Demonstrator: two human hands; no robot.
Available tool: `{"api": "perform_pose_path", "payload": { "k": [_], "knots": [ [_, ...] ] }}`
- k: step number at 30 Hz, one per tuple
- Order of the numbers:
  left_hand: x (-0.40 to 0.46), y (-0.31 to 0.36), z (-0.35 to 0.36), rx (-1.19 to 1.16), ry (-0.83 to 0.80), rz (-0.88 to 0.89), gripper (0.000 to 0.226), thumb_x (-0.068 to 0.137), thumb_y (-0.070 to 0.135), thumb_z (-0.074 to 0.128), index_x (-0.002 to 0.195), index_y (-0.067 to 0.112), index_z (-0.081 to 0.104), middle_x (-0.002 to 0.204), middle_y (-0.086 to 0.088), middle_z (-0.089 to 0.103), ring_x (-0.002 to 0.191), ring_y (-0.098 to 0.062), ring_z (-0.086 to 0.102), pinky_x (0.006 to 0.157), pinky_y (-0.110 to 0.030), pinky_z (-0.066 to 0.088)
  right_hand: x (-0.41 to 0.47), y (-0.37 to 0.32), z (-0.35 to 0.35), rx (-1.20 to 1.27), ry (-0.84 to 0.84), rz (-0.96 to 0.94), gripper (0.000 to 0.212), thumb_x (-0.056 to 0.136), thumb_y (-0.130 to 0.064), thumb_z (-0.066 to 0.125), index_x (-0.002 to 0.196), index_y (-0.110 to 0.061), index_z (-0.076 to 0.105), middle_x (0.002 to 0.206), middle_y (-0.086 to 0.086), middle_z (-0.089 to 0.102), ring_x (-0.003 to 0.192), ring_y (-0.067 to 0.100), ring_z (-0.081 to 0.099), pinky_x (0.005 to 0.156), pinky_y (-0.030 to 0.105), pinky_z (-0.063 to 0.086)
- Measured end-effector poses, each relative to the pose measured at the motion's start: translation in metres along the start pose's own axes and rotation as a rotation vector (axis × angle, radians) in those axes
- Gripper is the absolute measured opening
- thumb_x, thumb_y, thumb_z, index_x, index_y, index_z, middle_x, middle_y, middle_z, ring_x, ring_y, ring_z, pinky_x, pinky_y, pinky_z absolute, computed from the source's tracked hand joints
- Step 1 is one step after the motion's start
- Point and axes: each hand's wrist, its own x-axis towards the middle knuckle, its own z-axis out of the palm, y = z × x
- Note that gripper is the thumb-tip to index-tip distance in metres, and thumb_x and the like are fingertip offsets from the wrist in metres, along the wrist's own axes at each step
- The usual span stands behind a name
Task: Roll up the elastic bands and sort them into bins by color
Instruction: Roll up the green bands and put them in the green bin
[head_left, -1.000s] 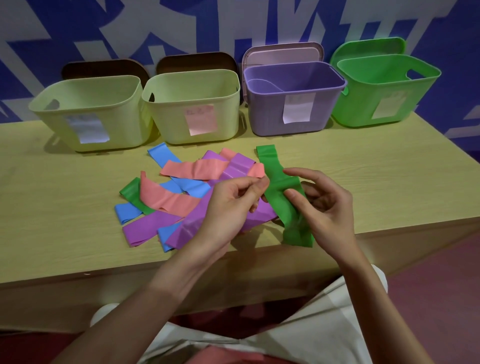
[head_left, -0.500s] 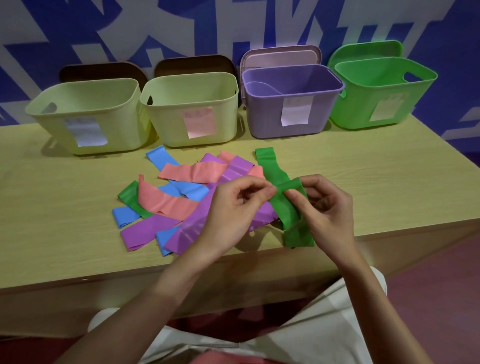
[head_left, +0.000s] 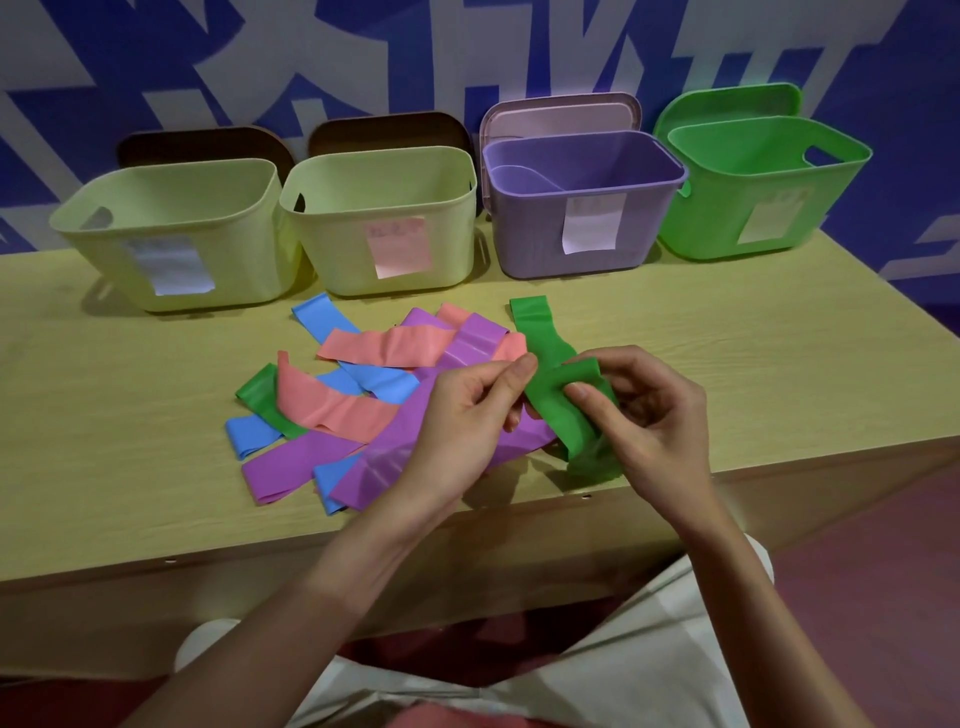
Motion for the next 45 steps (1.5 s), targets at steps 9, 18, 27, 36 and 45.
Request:
{"api": "perform_pose_path", "payload": {
  "k": [9,18,27,36,45],
  "knots": [
    [-0.0052,0.0043,-0.0033,0.045,-0.01,0.072,0.01,0.089,0.014,0.061,0.09,0.014,0.07,0.059,0.018,0.062,0.06,0.004,0.054,0.062,-0.012,0.043,0.0002,0.0056,0.0005,-0.011,0.044,0.029,0.017,0.08,-0.022,0.071,0.091,-0.01,0.066,0.087,0.004,0.073,0.078,0.013,0.07,0.067,0.024,0.055],
    [-0.0031,-0.0028,-0.0054,-0.02,0.053,-0.052,0.018,0.09,0.015,0.06,0.089,0.002,0.073,0.051,0.009,0.045,0.054,-0.006,0.04,0.061,-0.02,0.039,-0.0019,0.003,-0.0005,-0.043,-0.064,-0.011,0.028,0.085,-0.006,0.068,0.11,-0.018,0.067,0.095,-0.002,0.073,0.086,0.014,0.068,0.074,0.026,0.054],
    [-0.0057,-0.005,-0.0052,-0.045,-0.034,-0.027,0.037,0.094,0.019,0.054,0.075,-0.011,0.063,0.053,0.004,0.052,0.055,-0.007,0.047,0.064,-0.019,0.043,-0.0006,0.0043,-0.0003,-0.032,-0.009,-0.006,0.011,0.079,-0.013,0.073,0.087,-0.016,0.066,0.083,-0.001,0.073,0.074,0.009,0.069,0.065,0.02,0.052],
    [-0.0094,-0.0009,-0.0053,0.038,0.018,0.037,0.014,0.088,0.008,0.062,0.099,0.005,0.071,0.062,0.015,0.062,0.061,0.003,0.054,0.063,-0.013,0.043,-0.0044,0.006,0.0005,0.008,0.004,0.027,0.019,0.077,-0.023,0.073,0.09,-0.011,0.066,0.082,0.002,0.073,0.073,0.009,0.069,0.064,0.02,0.053],
    [-0.0066,-0.0029,-0.0039,-0.057,0.001,-0.064,0.036,0.086,0.033,0.057,0.069,0.003,0.066,0.055,-0.003,0.048,0.055,-0.01,0.043,0.062,-0.026,0.039,-0.0046,0.0043,-0.0008,-0.032,-0.053,0.008,0.015,0.086,-0.016,0.068,0.101,-0.017,0.066,0.091,0.0,0.074,0.084,0.018,0.072,0.069,0.038,0.057]
  ]
}}
